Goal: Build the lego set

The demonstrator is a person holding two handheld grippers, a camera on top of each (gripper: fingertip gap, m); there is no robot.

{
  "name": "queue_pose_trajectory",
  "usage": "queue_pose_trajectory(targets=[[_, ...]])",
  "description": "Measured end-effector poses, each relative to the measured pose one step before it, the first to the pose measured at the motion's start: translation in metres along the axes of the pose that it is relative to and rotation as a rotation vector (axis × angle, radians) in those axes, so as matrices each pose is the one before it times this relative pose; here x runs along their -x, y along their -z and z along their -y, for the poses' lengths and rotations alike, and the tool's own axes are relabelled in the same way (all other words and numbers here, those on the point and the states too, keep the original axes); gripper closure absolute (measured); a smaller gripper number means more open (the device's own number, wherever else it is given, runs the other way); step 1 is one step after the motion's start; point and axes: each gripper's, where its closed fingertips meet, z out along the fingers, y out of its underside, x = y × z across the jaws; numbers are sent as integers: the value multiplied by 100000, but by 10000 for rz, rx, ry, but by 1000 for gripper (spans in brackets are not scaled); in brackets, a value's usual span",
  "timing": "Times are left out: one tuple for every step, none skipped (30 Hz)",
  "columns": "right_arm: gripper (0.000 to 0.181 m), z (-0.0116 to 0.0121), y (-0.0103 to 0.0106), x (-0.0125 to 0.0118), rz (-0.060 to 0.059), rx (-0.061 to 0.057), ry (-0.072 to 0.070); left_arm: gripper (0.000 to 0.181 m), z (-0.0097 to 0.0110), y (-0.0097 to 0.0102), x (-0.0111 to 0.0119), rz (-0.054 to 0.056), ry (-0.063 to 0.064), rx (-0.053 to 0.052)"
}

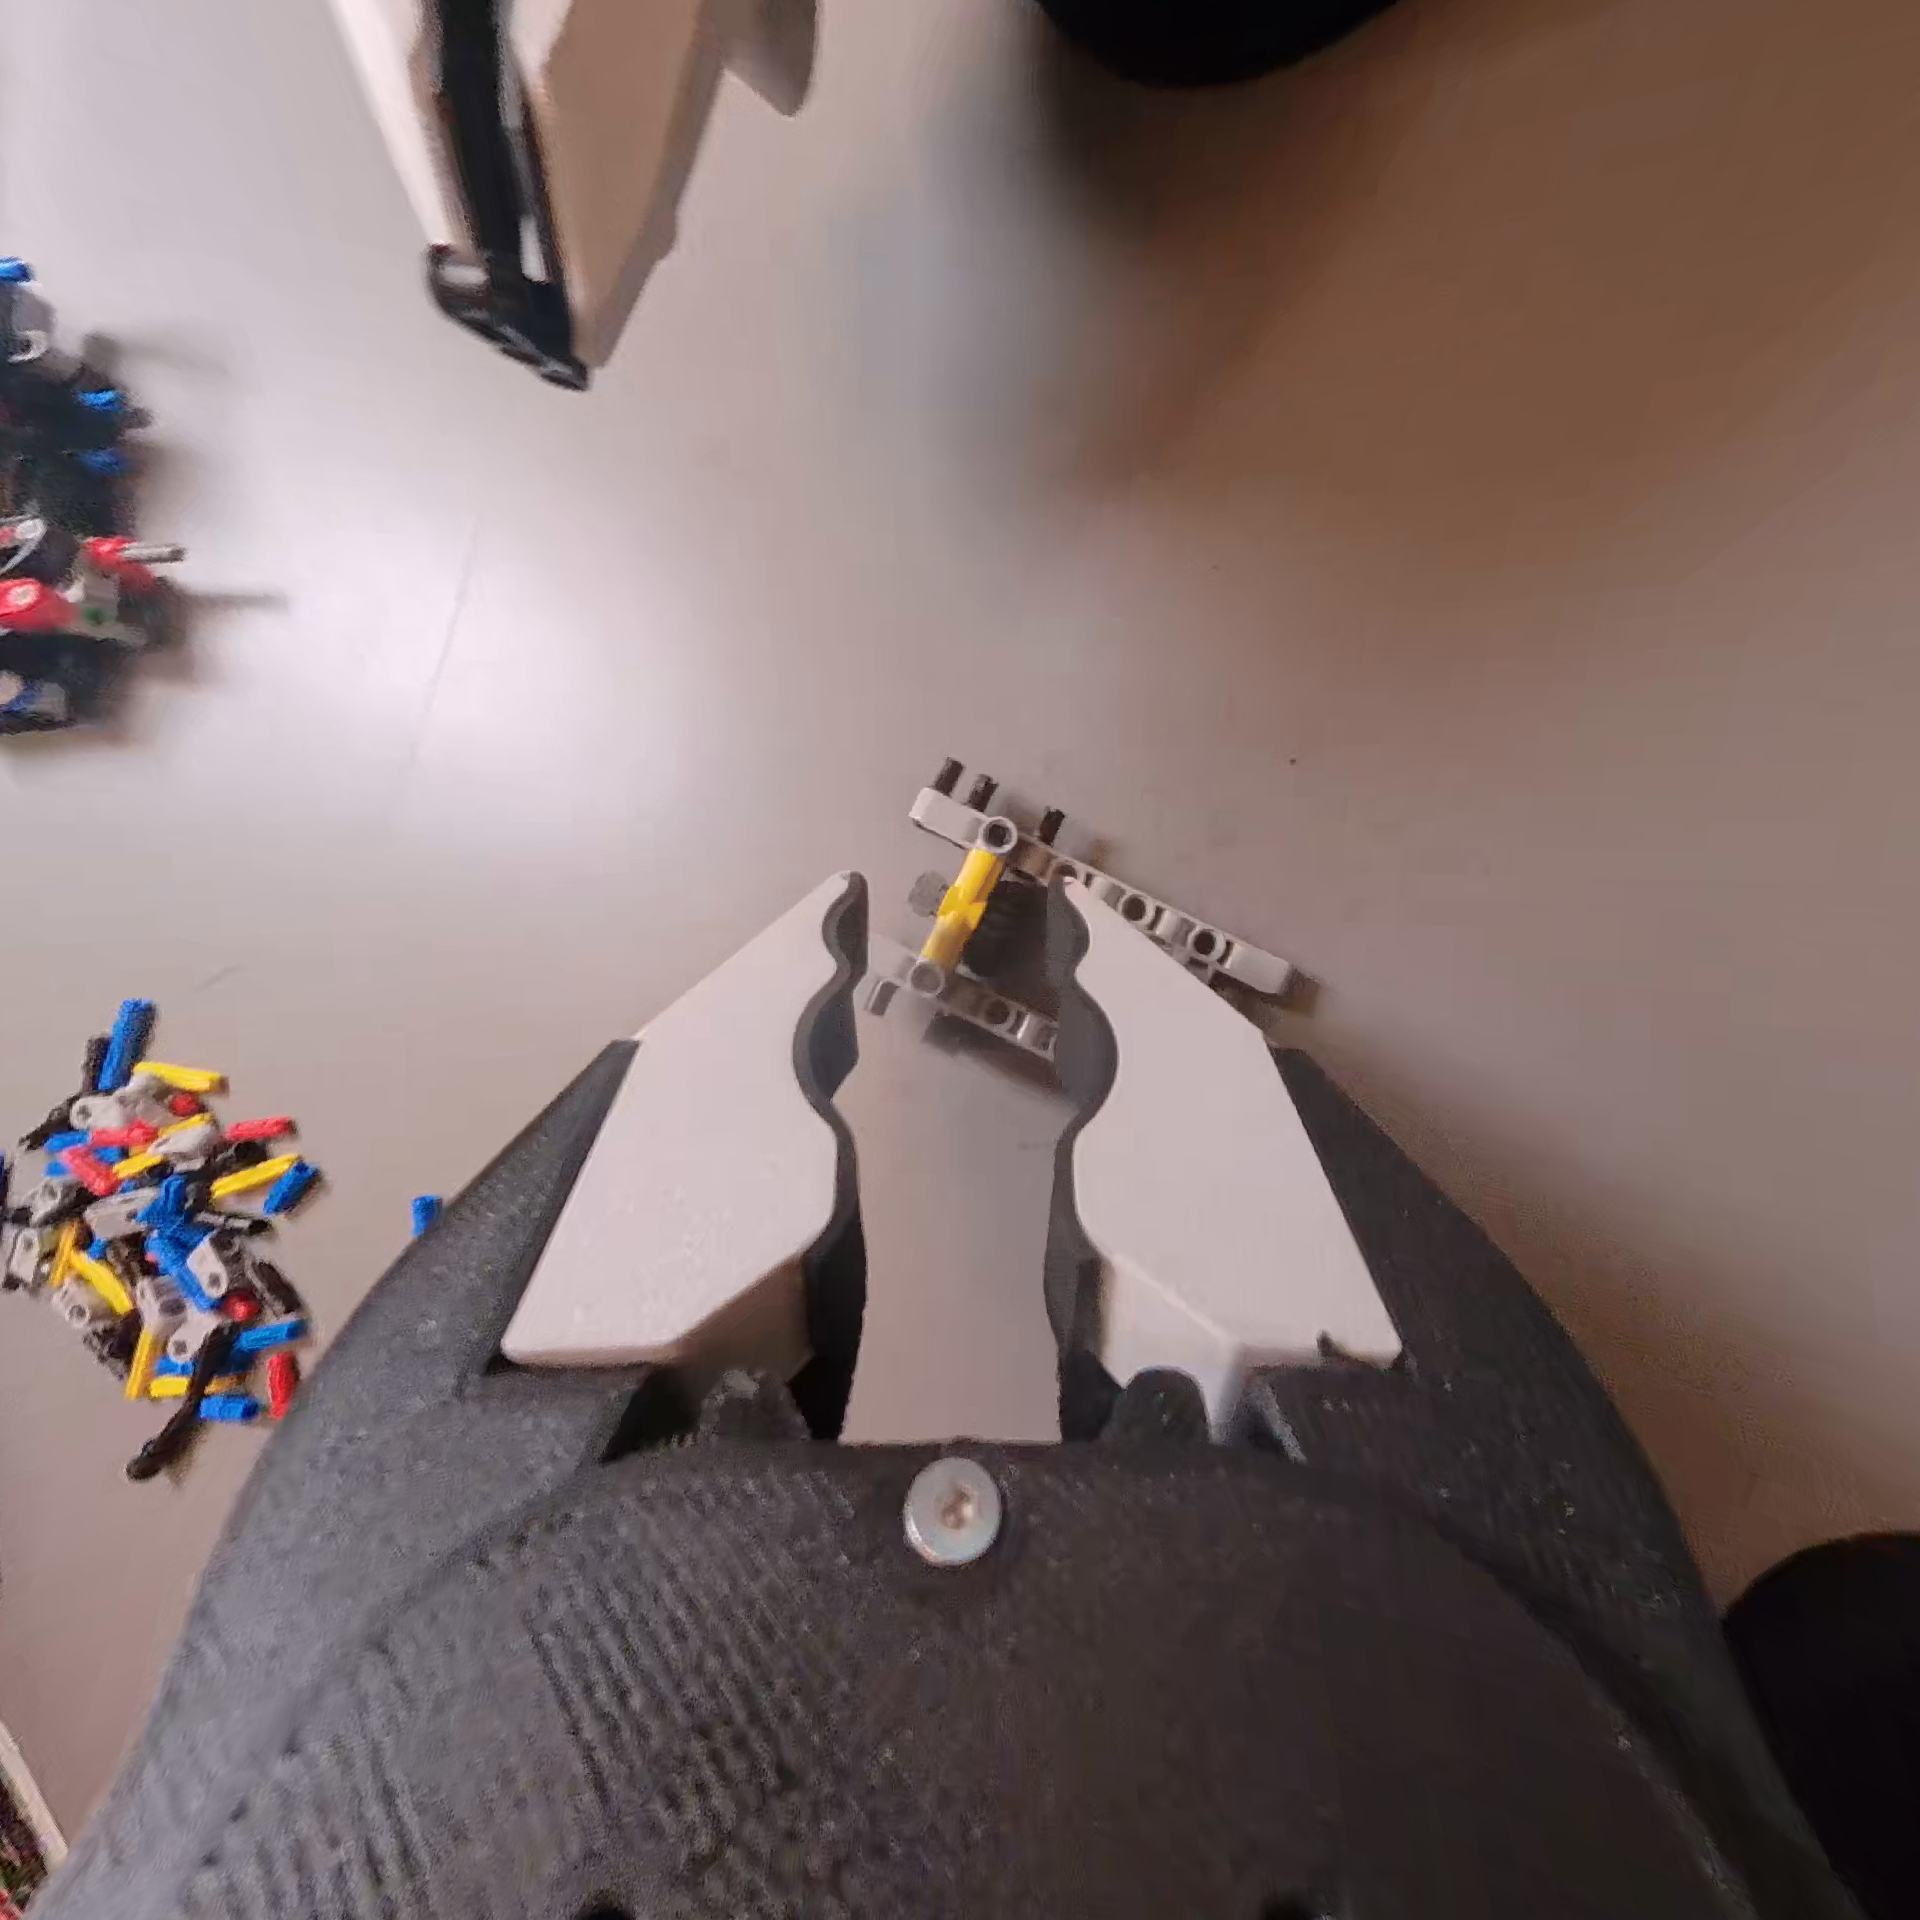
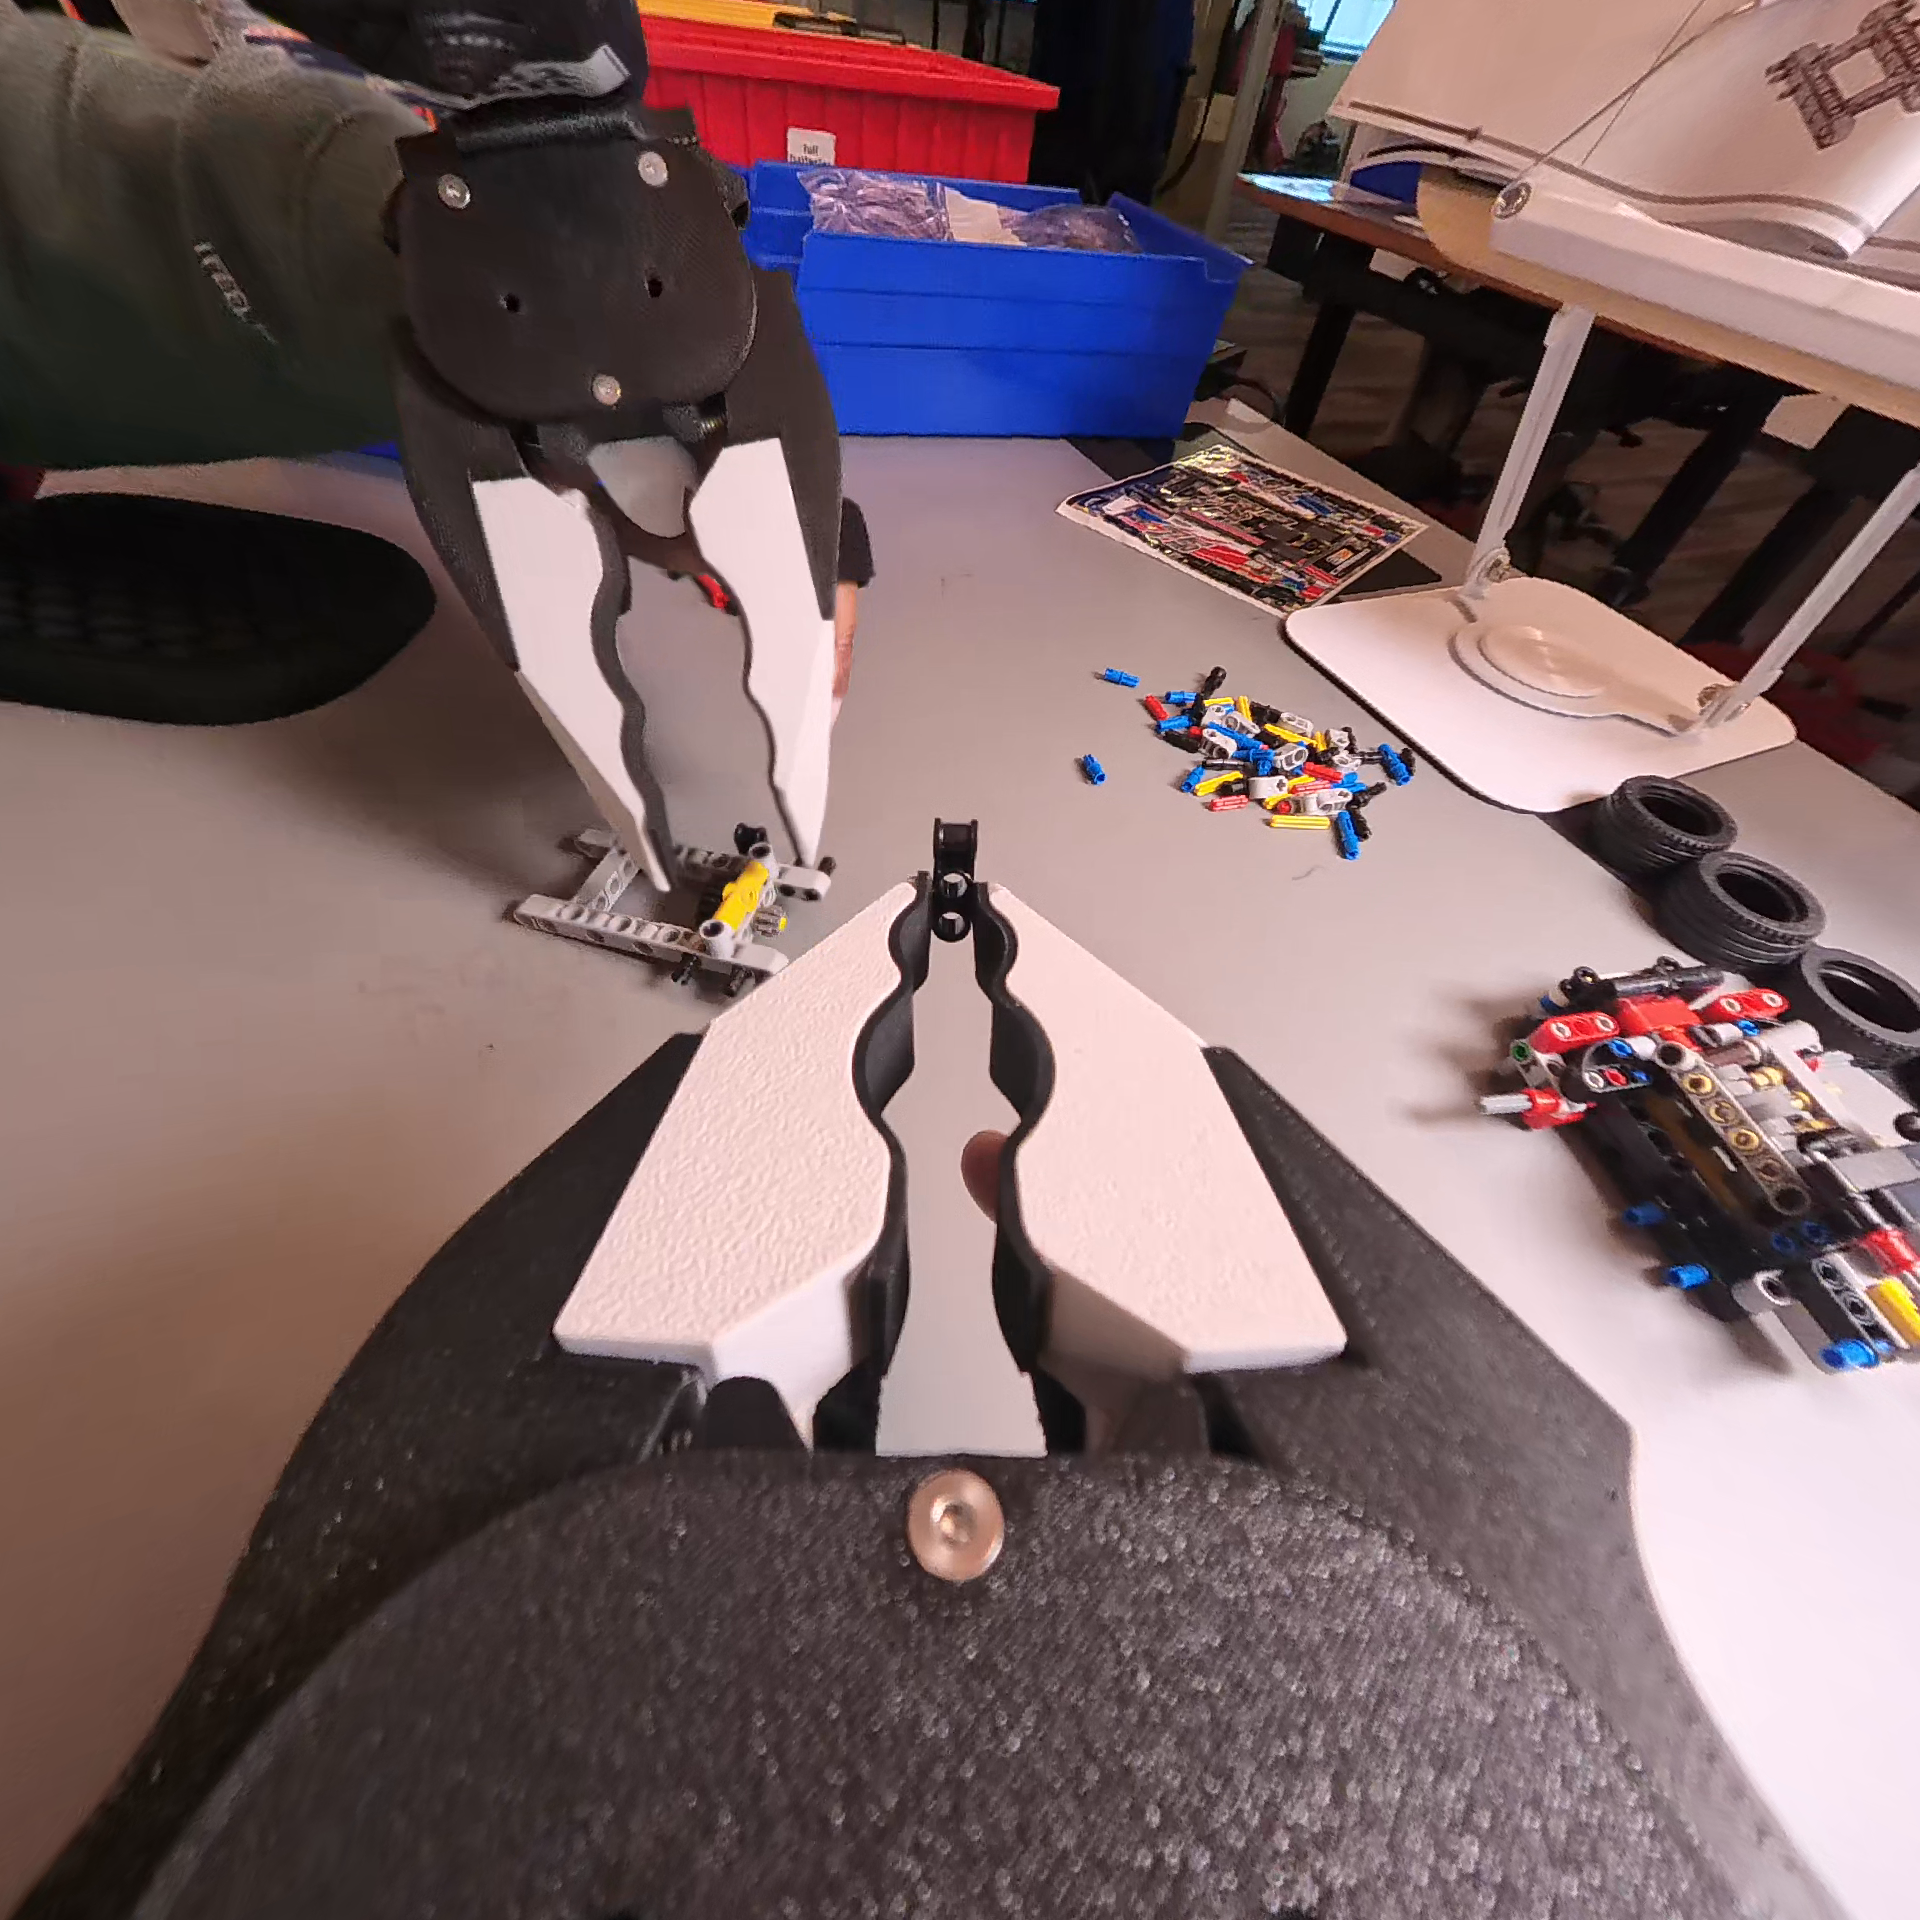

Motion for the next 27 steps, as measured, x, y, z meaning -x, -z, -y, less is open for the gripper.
queue_pose_trajectory(targets=[[175,-112,-15,51,26,48,25,149,-164,-224,-346,-251,-256,225],[175,-100,-29,107,43,45,21,150,-256,-214,-148,-144,-223,284],[175,-72,-51,122,51,37,25,149,-284,-185,-127,-158,-192,310],[175,-79,-64,142,59,38,24,149,-280,-183,-107,-165,-158,301],[175,-73,-76,170,66,39,25,149,-246,-181,-17,-106,-150,276],[175,-73,-76,191,76,40,28,149,-225,-190,6,-80,-165,263],[175,-87,-86,223,84,49,38,148,-164,-205,90,9,-173,224],[175,-75,-85,215,79,49,50,149,-83,-215,122,48,-161,170],[175,-63,-91,216,80,42,50,150,-24,-240,2,-26,-87,108],[175,-64,-84,250,94,42,44,152,85,-198,-65,-68,-11,-2],[175,-61,-70,244,94,45,52,155,255,-96,-9,-32,34,-145],[175,-60,-57,206,70,41,64,156,107,-65,47,20,48,-101],[175,-37,-36,164,53,31,62,156,43,-24,100,81,78,-87],[175,-16,-29,141,52,16,39,156,-2,-4,65,84,109,-115],[175,-6,-32,128,57,4,12,157,4,26,56,126,113,-155],[175,6,-14,119,60,-5,6,156,47,27,56,195,113,-222],[175,11,-19,170,81,-14,22,157,91,73,39,229,136,-295],[175,49,-9,211,101,-39,40,157,162,142,23,247,196,-365],[175,80,-28,270,126,-65,53,157,230,208,-50,219,269,-428],[175,108,-54,332,149,-77,61,157,321,257,-35,229,325,-497],[175,108,-84,370,158,-81,78,157,317,284,-41,244,350,-500],[175,127,-109,447,194,-95,97,157,274,293,-32,273,316,-452],[175,120,-152,492,205,-91,86,157,241,299,21,334,243,-431],[175,92,-189,498,208,-84,70,157,192,289,-11,311,216,-396],[175,25,-237,479,203,-61,55,157,167,268,-84,240,242,-358],[175,-37,-263,428,177,-31,42,157,163,254,-32,242,257,-351],[175,-36,-296,377,152,-35,31,157,216,270,-53,204,224,-365]])
